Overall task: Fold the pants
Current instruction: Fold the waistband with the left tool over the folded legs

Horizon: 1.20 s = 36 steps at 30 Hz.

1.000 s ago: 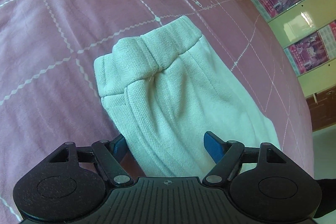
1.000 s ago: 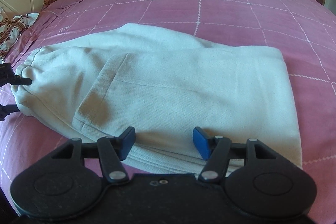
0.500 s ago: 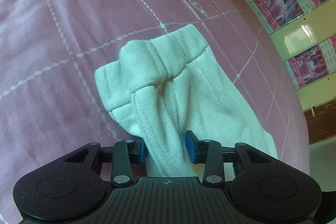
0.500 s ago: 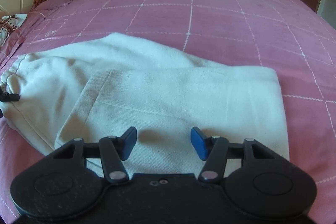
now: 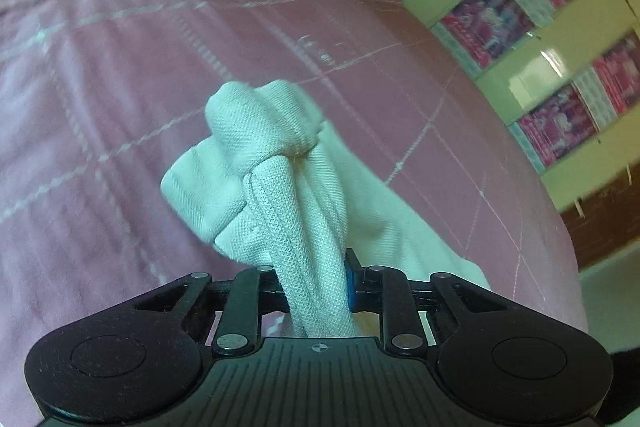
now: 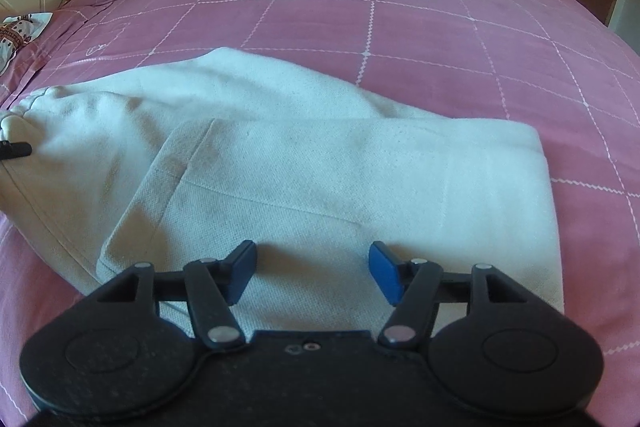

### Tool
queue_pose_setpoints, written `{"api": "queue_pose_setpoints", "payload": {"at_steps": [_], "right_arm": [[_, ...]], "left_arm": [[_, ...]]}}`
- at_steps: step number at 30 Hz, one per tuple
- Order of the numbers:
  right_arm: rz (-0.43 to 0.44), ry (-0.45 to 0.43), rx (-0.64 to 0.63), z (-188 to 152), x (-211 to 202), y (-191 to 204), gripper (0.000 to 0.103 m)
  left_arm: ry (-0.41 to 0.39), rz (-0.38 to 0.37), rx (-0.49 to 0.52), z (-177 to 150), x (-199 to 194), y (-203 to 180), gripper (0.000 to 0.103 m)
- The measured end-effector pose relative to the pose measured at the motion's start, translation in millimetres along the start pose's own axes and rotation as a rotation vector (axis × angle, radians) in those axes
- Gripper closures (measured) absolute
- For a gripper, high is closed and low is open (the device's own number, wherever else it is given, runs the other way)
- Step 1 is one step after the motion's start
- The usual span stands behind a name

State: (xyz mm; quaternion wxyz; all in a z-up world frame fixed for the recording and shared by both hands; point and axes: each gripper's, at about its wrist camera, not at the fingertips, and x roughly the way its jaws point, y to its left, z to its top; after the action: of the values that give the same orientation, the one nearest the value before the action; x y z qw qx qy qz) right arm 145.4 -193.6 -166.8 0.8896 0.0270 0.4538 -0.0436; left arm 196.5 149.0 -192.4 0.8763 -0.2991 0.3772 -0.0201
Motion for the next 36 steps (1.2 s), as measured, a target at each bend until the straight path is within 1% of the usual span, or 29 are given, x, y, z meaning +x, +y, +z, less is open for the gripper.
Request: {"api": "queue_pose_setpoints", "payload": {"at_steps": [1, 2, 3, 4, 6, 7, 9, 10, 11, 13, 15, 16, 18, 19, 20, 21, 22, 23, 26, 28, 30, 32, 33, 35, 36], "right_arm": [[0.001, -0.007, 0.001, 0.5, -3.0, -0.2, 0.047], [-0.001, -0.023, 0.006, 0.2, -6.3, -1.5, 0.047], [-0.016, -0.031, 0.007, -1.7, -7.3, -2.6, 0.047], [-0.038, -0.011, -0.004, -5.5, -2.9, -2.6, 0.046], [-0.051, -0.006, -0.088, -12.8, 3.3, 4.1, 0.044], [-0.055, 0.000, -0.105, -11.8, 3.3, 6.0, 0.044], [-0.007, 0.016, -0.029, -4.4, -2.6, -4.9, 0.049], [0.017, -0.004, 0.036, -2.6, -9.9, -16.3, 0.051], [0.017, -0.025, 0.083, -2.0, -17.3, -26.9, 0.050], [0.024, -0.062, 0.138, -2.9, -33.1, -49.4, 0.049], [0.031, -0.069, 0.200, -5.7, -44.7, -73.3, 0.049], [0.040, -0.069, 0.235, -8.1, -49.2, -84.9, 0.049], [0.051, -0.063, 0.288, -14.2, -55.8, -105.4, 0.049], [0.048, -0.060, 0.300, -17.2, -57.9, -112.5, 0.048], [0.050, -0.059, 0.315, -20.6, -60.8, -119.4, 0.048], [0.056, -0.059, 0.332, -23.7, -63.2, -125.1, 0.047], [0.062, -0.062, 0.352, -26.8, -66.0, -130.4, 0.046], [0.071, -0.066, 0.372, -30.3, -68.9, -135.3, 0.044], [0.114, -0.087, 0.438, -37.2, -76.8, -148.2, 0.042], [0.136, -0.101, 0.461, -36.7, -81.3, -152.0, 0.042], [0.166, -0.113, 0.479, -35.0, -84.0, -152.9, 0.039], [0.212, -0.112, 0.497, -31.8, -83.8, -150.2, 0.034], [0.234, -0.104, 0.506, -30.2, -82.1, -147.8, 0.034], [0.278, -0.091, 0.534, -26.8, -76.1, -141.7, 0.033], [0.294, -0.081, 0.551, -25.5, -72.8, -139.1, 0.032]], "left_arm": [[-0.028, -0.019, 0.085, 1.1, -9.3, -18.5, 0.083], [-0.045, -0.044, 0.163, 1.2, -16.2, -37.6, 0.083], [-0.057, -0.070, 0.235, -0.4, -21.4, -57.3, 0.083], [-0.066, -0.094, 0.309, -3.6, -25.8, -77.6, 0.083], [-0.072, -0.156, 0.426, -15.1, -34.4, -114.3, 0.083], [-0.073, -0.183, 0.480, -23.4, -38.1, -131.7, 0.083], [-0.056, -0.234, 0.584, -44.0, -42.9, -164.9, 0.083], [-0.038, -0.256, 0.642, -56.8, -44.8, -180.2, 0.083], [-0.017, -0.273, 0.697, -70.4, -45.5, -193.0, 0.083], [0.060, -0.301, 0.822, -103.7, -44.9, -219.1, 0.083], [0.147, -0.298, 0.905, -137.0, -36.8, -235.3, 0.082], [0.185, -0.277, 0.938, -150.8, -32.6, -240.6, 0.082], [0.278, -0.204, 1.001, -181.1, -25.3, -250.0, 0.079], [0.276, -0.173, 1.035, -192.4, -29.2, -251.1, 0.077], [0.254, -0.157, 1.064, -199.5, -37.7, -253.5, 0.072], [0.245, -0.170, 1.073, -200.8, -47.4, -255.6, 0.067], [0.250, -0.199, 1.061, -199.2, -57.0, -257.1, 0.057], [0.251, -0.222, 1.046, -197.4, -66.3, -258.1, 0.051], [0.224, -0.259, 1.023, -190.7, -89.3, -260.8, 0.049], [0.223, -0.261, 0.961, -174.4, -93.7, -256.2, 0.049], [0.222, -0.221, 0.872, -154.5, -90.5, -244.6, 0.048], [0.216, -0.156, 0.766, -131.9, -75.4, -223.1, 0.048], [0.212, -0.122, 0.726, -123.7, -70.6, -214.1, 0.048], [0.217, -0.068, 0.671, -114.1, -57.3, -194.4, 0.047], [0.234, -0.056, 0.652, -115.4, -50.7, -187.5, 0.047]]}}
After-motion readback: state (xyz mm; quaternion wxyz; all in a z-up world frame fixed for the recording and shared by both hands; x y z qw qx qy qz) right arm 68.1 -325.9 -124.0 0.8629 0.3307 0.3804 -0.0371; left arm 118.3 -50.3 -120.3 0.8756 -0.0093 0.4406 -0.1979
